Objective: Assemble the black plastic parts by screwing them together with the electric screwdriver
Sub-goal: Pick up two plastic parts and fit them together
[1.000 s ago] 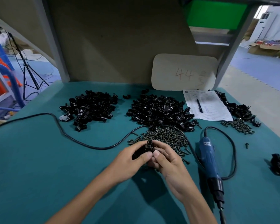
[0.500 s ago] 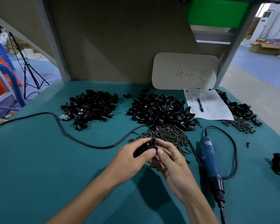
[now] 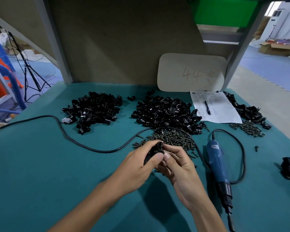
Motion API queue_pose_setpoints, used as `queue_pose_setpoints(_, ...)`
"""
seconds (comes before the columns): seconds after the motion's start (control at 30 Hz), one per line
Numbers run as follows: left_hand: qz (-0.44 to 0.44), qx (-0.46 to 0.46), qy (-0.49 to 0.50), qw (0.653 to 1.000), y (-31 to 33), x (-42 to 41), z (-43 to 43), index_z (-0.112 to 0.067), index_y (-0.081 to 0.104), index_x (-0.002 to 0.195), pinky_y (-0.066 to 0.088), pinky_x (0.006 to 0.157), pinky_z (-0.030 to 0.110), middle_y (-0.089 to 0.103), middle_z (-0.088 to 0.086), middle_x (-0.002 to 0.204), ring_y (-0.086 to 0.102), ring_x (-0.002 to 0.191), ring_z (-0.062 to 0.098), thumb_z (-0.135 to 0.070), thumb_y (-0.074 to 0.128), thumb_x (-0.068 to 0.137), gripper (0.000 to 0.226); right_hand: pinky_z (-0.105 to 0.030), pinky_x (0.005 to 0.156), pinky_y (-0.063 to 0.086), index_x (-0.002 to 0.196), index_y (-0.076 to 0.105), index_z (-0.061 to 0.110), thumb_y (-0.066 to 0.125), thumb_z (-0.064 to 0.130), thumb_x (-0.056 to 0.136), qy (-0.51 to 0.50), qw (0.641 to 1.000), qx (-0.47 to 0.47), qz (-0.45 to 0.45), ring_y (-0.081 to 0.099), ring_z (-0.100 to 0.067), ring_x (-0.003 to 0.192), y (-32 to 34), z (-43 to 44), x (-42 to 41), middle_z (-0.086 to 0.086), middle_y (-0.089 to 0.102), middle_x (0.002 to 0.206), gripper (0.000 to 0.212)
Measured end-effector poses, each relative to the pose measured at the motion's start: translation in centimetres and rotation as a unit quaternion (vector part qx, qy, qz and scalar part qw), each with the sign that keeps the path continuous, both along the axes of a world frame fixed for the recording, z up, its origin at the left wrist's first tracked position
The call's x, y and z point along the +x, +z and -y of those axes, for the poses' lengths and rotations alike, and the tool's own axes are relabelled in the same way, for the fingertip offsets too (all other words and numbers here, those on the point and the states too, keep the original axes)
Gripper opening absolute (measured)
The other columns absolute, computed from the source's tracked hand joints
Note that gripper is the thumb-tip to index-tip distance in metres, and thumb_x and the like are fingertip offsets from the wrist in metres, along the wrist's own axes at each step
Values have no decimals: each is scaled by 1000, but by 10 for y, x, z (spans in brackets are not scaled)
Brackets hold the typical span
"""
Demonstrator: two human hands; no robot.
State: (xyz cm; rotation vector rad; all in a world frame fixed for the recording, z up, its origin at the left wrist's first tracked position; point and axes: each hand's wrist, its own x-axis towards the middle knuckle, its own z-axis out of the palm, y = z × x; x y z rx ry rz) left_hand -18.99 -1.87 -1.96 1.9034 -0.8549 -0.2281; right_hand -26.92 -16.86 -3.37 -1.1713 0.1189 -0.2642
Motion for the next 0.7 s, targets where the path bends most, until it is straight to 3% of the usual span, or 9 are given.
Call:
queue_pose_setpoints(0.23,4,3,20,1000,-2,-2,2,-50,49,132,43,79,8,64,-29,112,62,106,-4,-63,46,95,39,-27,84,58,107,74,24,63,20,93,-3,1000,5,-8,71,-13,95,-1,-1,0,2,74,104,18)
queue_pose_setpoints(0.4,1,12,20,1000,-2,-2,2,-52,45,136,42,78,10,64,-27,111,61,102,-5,-66,44,95,44,-27,83,58,105,75,25,63,22,93,-2,1000,0,-7,71,-13,93,1,-1,0,1,74,101,18)
queue_pose_setpoints(0.57,0,29,9,1000,0,-3,2,-61,30,146,42,89,16,62,-24,121,57,105,-6,-73,38,94,54,-29,84,58,105,75,25,64,23,92,1,1000,-8,-11,71,-12,91,3,2,0,2,73,94,17)
queue_pose_setpoints(0.7,-4,26,9,1000,1,-4,3,-58,41,138,39,71,7,61,-33,100,58,89,-11,-65,41,97,42,-29,85,58,106,75,23,62,21,94,-1,1000,1,-13,72,-19,100,4,1,-2,-7,74,111,18)
